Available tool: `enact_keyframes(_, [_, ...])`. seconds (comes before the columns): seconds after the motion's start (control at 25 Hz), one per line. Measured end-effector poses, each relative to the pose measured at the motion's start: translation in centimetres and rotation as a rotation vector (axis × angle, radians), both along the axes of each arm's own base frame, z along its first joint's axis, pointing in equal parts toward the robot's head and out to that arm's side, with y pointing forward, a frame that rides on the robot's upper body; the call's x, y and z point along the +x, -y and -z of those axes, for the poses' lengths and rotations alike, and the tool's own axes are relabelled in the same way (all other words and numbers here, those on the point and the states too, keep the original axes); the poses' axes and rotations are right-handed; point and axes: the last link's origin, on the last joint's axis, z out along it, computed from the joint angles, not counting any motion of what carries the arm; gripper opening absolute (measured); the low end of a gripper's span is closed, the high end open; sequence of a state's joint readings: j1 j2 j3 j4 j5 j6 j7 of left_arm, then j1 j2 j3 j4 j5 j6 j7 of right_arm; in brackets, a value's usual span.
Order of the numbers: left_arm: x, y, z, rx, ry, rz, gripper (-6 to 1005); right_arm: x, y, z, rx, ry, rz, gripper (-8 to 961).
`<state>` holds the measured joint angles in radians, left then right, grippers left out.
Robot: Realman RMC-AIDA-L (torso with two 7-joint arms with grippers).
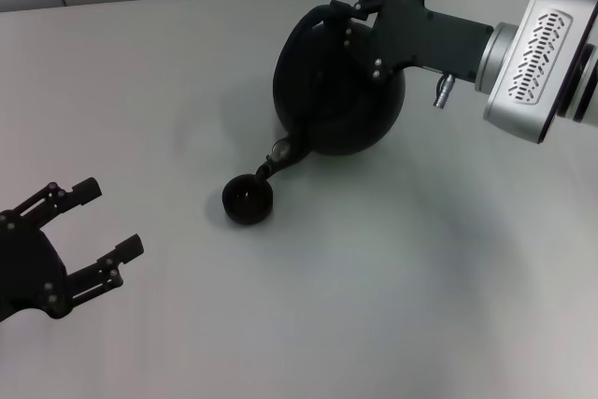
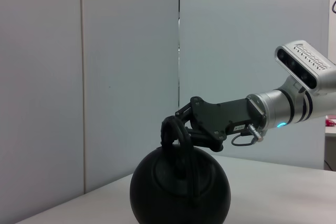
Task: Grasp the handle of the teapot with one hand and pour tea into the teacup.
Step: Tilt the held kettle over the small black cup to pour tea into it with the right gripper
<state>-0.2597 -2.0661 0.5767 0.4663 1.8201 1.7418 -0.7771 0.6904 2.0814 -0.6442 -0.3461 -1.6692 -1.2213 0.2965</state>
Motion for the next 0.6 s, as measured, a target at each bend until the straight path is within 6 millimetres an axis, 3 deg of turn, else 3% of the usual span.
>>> enact_keyframes(0.6, [0.12,-0.14,0.01,0.007,0.013,-0.003,812,-0.87,-0.18,-0.06,0.009,0.051,-0.077,95])
